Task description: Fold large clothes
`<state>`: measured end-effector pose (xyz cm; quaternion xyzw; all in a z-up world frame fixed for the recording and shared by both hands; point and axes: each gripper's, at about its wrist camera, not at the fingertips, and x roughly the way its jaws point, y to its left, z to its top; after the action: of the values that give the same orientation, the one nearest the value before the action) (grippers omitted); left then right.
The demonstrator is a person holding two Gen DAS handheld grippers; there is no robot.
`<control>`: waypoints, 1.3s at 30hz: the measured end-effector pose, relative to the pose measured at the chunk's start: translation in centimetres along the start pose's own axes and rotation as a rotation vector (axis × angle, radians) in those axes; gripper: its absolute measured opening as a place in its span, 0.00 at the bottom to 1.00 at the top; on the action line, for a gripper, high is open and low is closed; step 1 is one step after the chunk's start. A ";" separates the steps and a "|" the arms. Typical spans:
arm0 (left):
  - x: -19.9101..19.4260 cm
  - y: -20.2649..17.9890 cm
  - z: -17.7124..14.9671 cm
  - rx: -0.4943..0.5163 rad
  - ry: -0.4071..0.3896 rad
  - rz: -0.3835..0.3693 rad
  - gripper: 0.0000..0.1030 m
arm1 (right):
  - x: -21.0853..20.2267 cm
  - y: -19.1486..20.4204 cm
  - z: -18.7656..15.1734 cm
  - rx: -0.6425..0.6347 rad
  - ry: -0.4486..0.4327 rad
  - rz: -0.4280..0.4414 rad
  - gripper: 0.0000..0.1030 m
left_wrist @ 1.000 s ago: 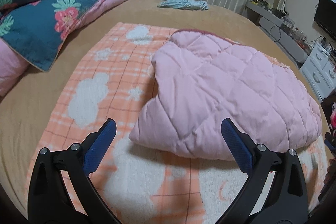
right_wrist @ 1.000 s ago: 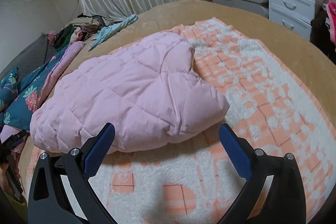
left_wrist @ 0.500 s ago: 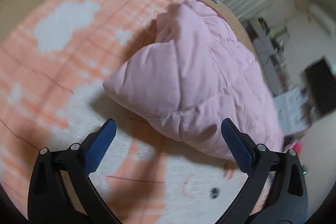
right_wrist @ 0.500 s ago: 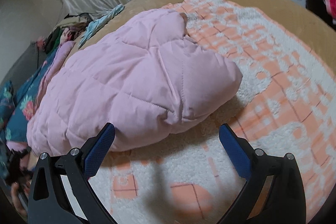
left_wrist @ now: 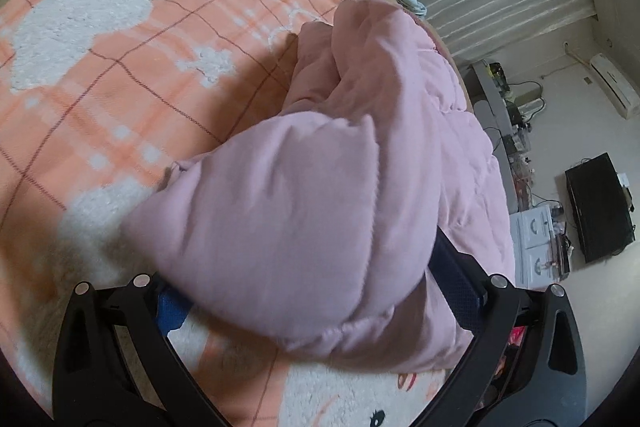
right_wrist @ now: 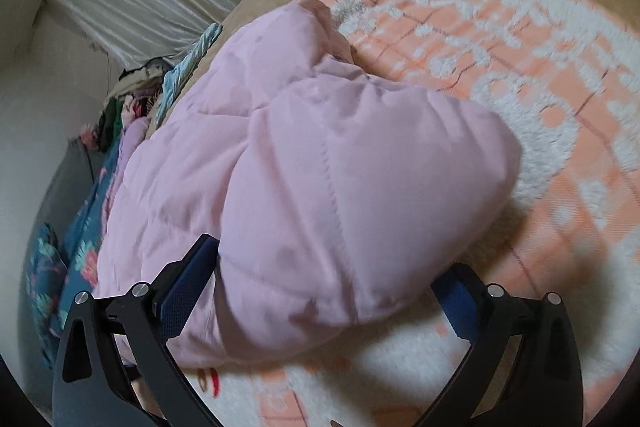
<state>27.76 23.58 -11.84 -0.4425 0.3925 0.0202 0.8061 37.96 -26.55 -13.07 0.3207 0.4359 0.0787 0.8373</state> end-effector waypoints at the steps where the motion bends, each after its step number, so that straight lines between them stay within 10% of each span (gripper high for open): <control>1: 0.1 0.0 0.0 0.001 0.000 -0.002 0.92 | 0.4 -0.3 0.2 0.019 0.001 0.016 0.96; 12: 1.0 -0.2 0.4 0.047 -0.009 0.009 0.92 | 2.4 0.0 0.9 0.013 -0.031 0.068 0.92; 17: 1.2 -0.5 0.5 0.069 -0.018 0.014 0.92 | 1.6 0.8 0.6 -0.069 -0.043 0.111 0.56; 29: -1.5 -4.7 0.3 0.307 -0.127 0.099 0.35 | -1.1 5.8 -0.8 -0.355 -0.101 0.013 0.36; 39: -4.6 -7.6 -0.6 0.433 -0.203 0.111 0.29 | -4.5 10.1 -2.2 -0.554 -0.153 -0.045 0.32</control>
<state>27.10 19.97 -3.72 -0.2329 0.3285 0.0244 0.9150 35.02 -19.43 -4.81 0.0749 0.3403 0.1516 0.9250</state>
